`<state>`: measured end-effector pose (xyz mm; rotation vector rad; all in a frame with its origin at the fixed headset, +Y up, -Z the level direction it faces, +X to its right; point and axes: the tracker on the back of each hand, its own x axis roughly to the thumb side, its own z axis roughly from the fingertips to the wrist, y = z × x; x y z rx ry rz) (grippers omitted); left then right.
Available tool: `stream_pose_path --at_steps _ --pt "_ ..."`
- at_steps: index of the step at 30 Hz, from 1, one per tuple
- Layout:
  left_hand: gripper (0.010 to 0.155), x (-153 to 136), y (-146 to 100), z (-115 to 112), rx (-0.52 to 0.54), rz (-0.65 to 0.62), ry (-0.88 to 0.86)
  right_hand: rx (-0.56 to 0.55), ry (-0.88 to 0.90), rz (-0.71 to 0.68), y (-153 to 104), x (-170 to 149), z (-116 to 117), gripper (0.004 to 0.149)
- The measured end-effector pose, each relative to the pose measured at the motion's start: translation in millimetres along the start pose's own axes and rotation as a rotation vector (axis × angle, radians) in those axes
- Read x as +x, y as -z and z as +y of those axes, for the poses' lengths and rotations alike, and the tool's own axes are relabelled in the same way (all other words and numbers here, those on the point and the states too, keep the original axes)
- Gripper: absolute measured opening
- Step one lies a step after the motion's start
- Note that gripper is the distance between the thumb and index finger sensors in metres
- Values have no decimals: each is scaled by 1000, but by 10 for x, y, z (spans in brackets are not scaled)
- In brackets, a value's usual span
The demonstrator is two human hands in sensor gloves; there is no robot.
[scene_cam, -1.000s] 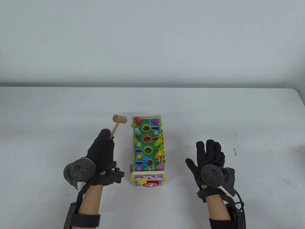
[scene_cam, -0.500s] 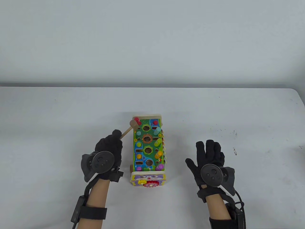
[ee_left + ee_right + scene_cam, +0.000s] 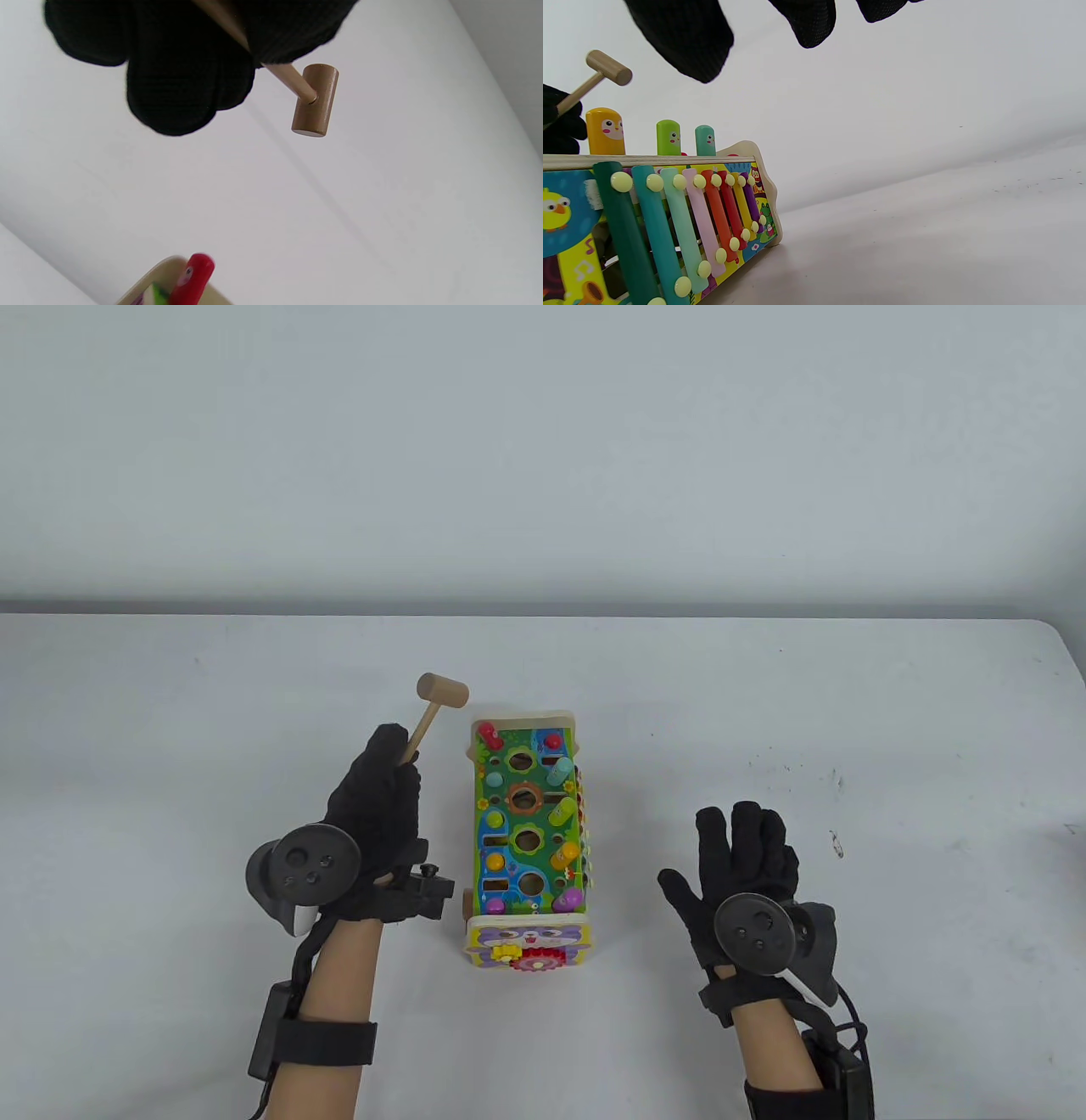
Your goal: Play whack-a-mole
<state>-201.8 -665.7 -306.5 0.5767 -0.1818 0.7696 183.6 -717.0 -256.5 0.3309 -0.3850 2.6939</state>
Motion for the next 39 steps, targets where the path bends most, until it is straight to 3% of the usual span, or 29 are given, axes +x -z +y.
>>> stream_pose_path --at_steps 4,7,9,12,19,25,32,39 --pt "52 -14 45 -262 -132 7 196 2 -2 4 -2 -4 -4 74" --pt "52 -25 75 -426 -358 77 368 12 -9 9 -2 -5 -5 74" --pt "52 -7 61 -435 -313 55 393 18 -9 11 -1 -4 -10 75" --pt "52 12 36 -365 -211 41 282 12 0 10 -2 -2 -17 75" --pt "54 8 -54 36 -22 25 58 10 12 4 -10 9 -13 75" --pt "56 -59 -248 353 22 42 -19 7 21 1 -19 20 -8 75" --pt "56 -247 -575 455 -38 120 -7 13 27 -3 -33 45 8 74" --pt "56 -487 -787 281 -270 245 139 31 22 -2 -47 64 42 74"
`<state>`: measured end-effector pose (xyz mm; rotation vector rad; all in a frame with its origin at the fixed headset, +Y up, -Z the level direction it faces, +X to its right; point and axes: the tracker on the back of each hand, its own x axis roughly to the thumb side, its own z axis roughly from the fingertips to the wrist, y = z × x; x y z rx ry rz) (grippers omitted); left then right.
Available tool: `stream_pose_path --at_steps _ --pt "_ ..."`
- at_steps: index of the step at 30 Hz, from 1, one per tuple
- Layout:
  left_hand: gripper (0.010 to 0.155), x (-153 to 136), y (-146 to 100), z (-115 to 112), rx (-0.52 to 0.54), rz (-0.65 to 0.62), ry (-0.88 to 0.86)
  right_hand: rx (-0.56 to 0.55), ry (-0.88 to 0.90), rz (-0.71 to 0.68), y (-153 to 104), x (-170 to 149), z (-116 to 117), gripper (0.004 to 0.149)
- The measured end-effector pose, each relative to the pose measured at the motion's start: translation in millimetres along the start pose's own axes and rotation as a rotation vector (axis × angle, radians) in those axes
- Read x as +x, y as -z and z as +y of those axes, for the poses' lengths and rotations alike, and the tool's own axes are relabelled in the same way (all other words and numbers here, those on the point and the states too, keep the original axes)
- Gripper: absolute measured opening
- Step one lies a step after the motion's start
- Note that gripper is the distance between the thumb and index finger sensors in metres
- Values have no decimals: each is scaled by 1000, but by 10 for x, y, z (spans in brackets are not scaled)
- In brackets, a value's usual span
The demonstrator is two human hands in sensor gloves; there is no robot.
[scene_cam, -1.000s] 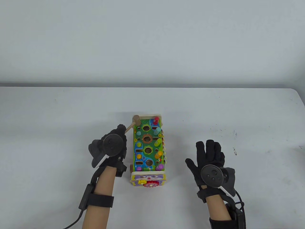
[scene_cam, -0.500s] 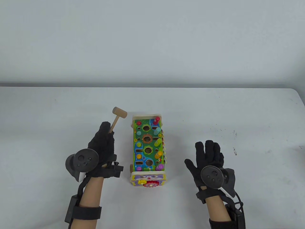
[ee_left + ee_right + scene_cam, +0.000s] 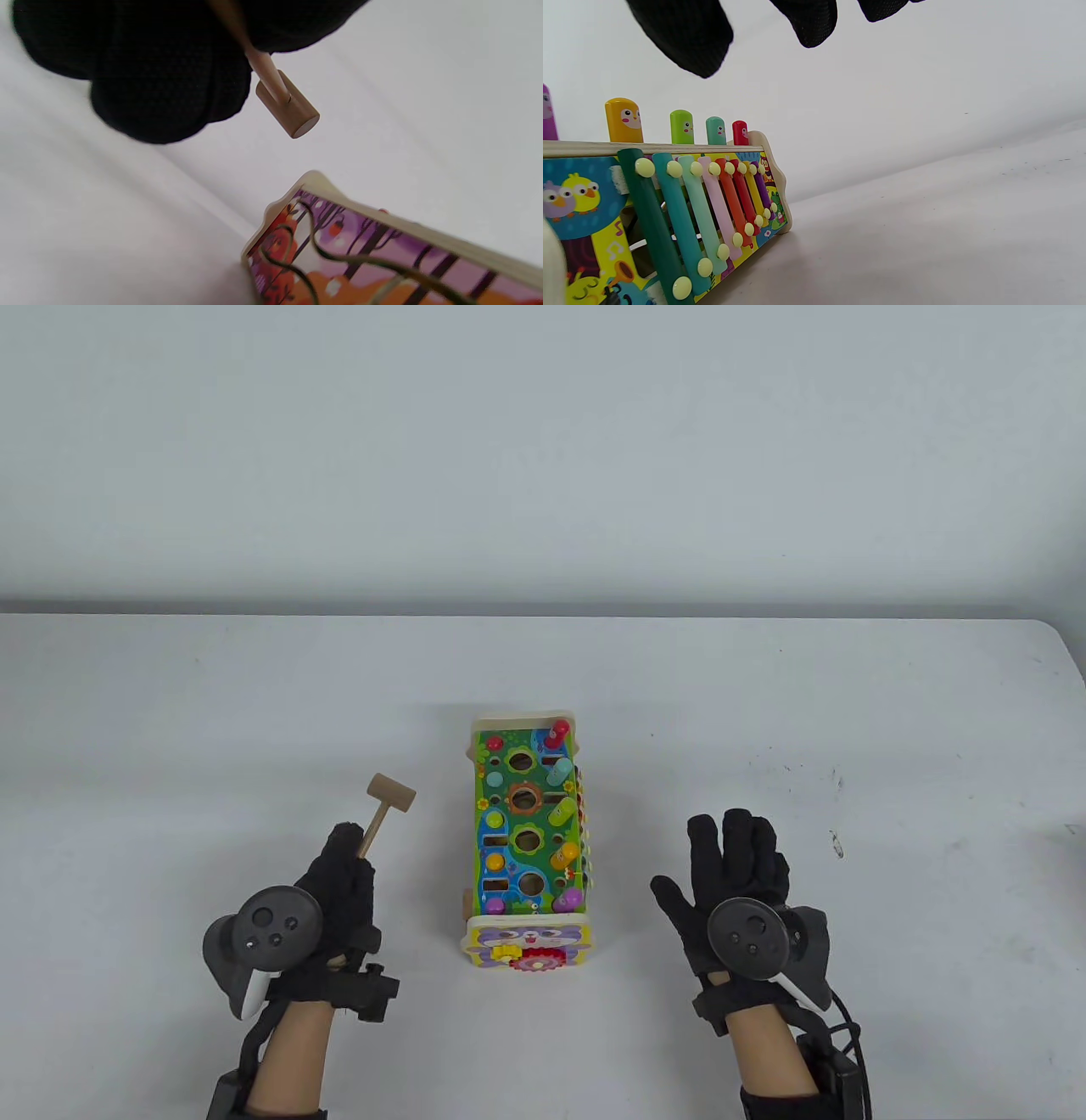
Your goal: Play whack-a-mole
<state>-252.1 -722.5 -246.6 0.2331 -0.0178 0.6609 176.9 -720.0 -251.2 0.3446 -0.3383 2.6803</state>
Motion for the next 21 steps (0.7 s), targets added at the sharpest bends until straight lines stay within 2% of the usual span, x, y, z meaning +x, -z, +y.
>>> stream_pose_path --at_steps 6,8,21 --pt "55 -94 4 -175 -189 102 82 4 1 1 -2 4 2 74" --pt "55 -108 10 -209 -223 118 97 6 3 2 -3 6 1 74" --pt "55 -195 46 -380 -348 175 178 16 6 5 0 13 2 74"
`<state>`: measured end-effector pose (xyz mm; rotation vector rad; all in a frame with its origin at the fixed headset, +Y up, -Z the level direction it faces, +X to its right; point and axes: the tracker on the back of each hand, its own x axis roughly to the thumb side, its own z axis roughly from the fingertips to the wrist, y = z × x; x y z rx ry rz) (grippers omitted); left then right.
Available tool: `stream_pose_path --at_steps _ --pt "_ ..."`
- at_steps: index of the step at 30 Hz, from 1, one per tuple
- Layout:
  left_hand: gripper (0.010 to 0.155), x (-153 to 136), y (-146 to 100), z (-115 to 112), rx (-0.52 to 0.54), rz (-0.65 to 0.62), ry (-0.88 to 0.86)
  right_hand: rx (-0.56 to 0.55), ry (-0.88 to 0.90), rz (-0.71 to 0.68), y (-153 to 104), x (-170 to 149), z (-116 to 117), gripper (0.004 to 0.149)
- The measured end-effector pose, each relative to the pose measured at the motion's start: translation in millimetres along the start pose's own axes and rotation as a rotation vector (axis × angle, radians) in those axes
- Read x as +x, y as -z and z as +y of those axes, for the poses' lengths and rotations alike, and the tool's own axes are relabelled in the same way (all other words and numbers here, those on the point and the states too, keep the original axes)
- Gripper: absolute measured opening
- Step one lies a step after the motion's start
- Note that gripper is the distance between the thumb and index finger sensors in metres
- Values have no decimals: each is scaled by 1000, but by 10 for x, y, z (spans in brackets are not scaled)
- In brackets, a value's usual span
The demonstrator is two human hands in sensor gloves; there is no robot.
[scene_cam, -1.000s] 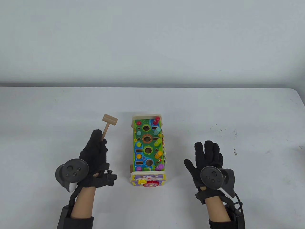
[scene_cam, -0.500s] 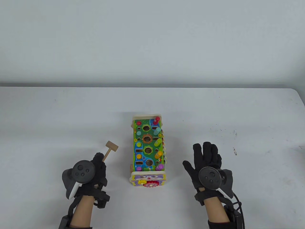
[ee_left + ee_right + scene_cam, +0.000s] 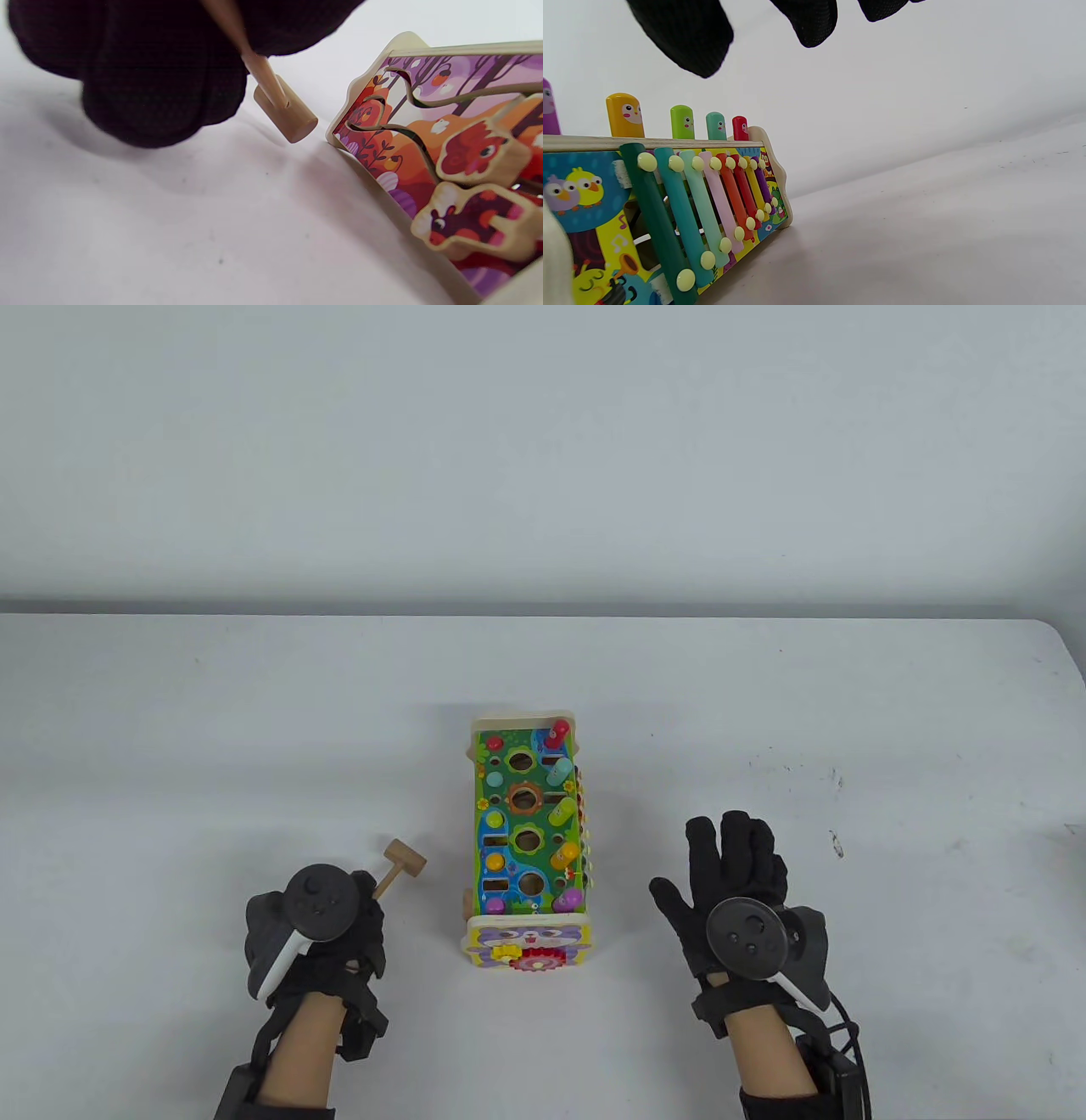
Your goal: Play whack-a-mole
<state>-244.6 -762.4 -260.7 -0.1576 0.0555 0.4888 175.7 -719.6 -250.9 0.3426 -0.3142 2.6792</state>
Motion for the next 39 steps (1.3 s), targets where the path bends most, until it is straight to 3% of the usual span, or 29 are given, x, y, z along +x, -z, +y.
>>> stream_pose_path --at_steps 11,26,39 --pt "52 40 27 -49 4 12 121 2 1 0 1 5 -2 74" --pt "47 205 66 -172 -34 51 429 7 -6 0 -1 17 6 74" --pt "47 175 61 -165 -24 27 390 11 -12 3 -2 22 10 74"
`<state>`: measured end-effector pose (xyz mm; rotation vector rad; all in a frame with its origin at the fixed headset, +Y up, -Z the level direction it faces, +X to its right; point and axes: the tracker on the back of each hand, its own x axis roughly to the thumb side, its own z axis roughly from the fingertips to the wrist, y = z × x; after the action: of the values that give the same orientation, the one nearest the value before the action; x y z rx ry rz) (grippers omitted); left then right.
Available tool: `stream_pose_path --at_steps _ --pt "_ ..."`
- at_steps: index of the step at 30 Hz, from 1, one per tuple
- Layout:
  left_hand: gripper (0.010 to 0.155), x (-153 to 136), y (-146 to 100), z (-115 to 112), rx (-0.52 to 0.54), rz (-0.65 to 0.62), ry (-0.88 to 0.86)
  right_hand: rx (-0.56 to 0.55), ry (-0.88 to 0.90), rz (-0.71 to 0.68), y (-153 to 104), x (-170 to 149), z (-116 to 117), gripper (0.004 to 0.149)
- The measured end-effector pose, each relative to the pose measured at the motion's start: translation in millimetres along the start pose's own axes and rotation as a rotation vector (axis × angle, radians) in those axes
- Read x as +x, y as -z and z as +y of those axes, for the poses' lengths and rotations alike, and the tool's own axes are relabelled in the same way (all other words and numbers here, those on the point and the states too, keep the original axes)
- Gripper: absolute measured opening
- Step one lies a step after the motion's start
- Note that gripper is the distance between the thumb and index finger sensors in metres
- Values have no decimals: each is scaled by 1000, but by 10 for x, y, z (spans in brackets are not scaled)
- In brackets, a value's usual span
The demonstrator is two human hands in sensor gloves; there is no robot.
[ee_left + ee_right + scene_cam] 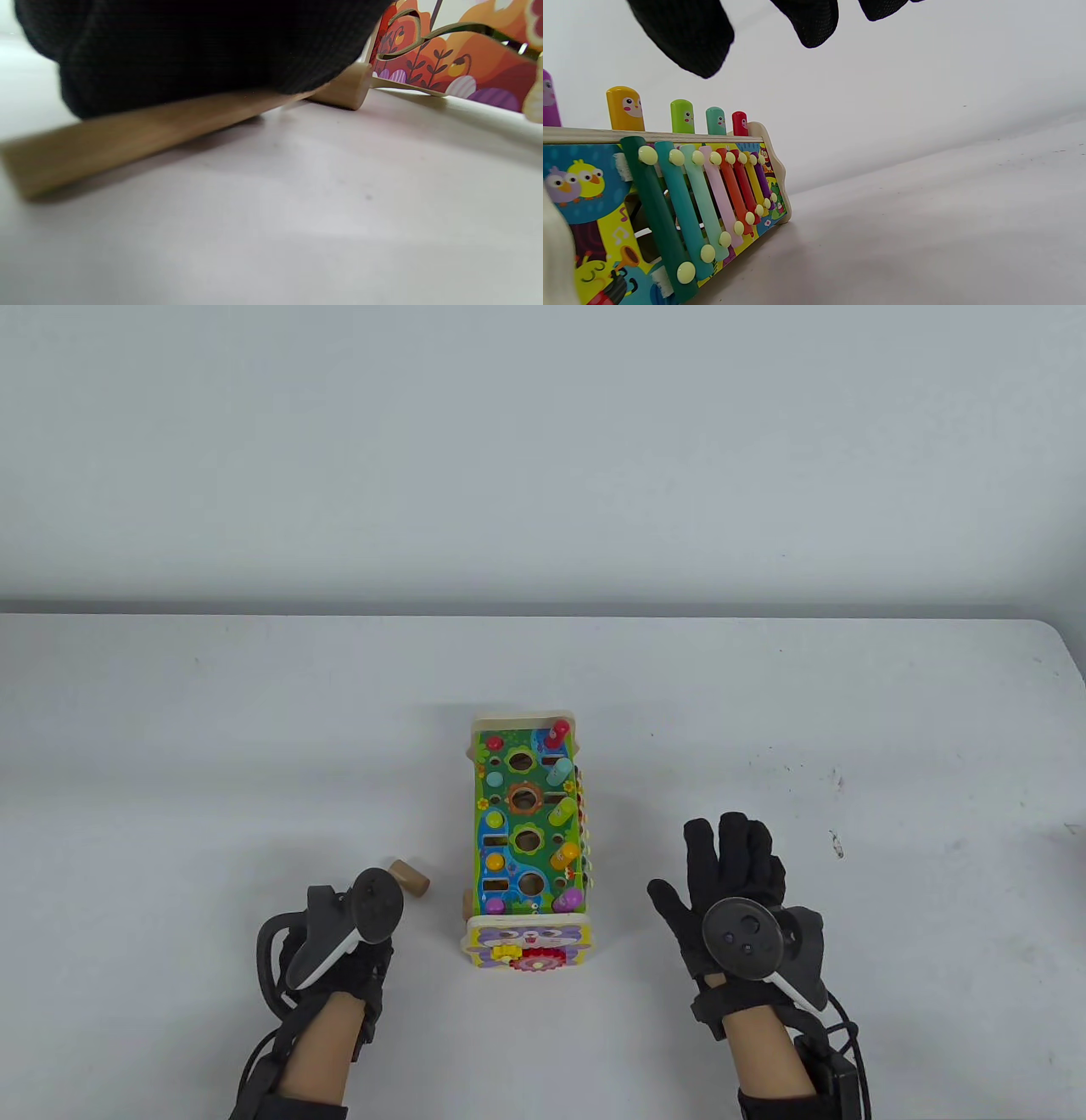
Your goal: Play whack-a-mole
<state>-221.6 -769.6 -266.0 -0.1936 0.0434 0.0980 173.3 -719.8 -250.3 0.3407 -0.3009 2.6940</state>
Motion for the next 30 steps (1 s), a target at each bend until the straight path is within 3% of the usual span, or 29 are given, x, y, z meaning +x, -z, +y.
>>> stream_pose_path --at_steps 6,11,18,23,25,30 --pt "51 -12 -66 92 37 -30 -61 -5 0 4 0 -8 -6 74" --pt "54 -8 -170 234 129 -71 -101 -11 -1 5 1 -15 -13 74" --pt "60 54 -396 457 342 -188 -160 -26 -4 -23 2 12 -21 74" --pt "69 174 -550 552 529 -282 -104 -32 -3 -59 -6 63 -25 74" --pt "71 228 -583 562 531 -339 -96 -31 -11 -84 -5 88 -18 75" --pt "75 361 -576 511 378 -482 -121 -17 -25 -116 -5 138 6 75"
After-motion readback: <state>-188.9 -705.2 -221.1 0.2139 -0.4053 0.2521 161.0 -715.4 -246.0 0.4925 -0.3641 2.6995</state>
